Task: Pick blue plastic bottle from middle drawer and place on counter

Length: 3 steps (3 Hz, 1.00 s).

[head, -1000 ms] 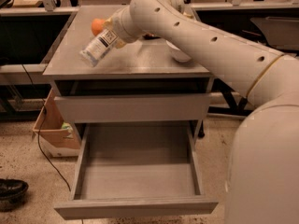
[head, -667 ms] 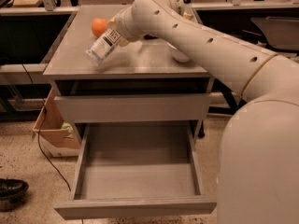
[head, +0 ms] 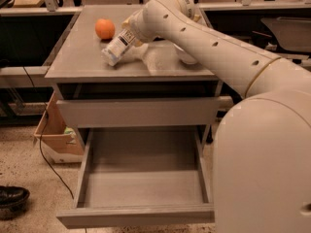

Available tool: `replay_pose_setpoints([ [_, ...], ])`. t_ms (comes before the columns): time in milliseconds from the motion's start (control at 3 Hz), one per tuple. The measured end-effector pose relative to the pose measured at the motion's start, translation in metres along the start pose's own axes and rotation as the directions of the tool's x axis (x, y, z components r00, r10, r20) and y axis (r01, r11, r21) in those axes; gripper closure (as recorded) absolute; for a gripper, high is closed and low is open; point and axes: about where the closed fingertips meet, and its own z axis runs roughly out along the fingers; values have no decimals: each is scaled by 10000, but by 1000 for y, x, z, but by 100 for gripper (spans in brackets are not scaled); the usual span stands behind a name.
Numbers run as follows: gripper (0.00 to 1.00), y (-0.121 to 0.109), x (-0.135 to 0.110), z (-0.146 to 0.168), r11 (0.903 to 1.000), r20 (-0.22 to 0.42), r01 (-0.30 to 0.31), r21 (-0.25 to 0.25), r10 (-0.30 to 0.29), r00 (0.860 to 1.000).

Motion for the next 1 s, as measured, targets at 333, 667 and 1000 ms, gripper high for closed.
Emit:
replay_pose_setpoints([
  [333, 51, 10, 9, 4, 9999, -191, -29, -125, 27, 9998],
  [667, 28, 11, 9, 4, 9999, -192, -32, -127, 29, 9998],
  [1000, 5, 13, 10, 4, 9999, -205, -52, -140, 49, 9998],
])
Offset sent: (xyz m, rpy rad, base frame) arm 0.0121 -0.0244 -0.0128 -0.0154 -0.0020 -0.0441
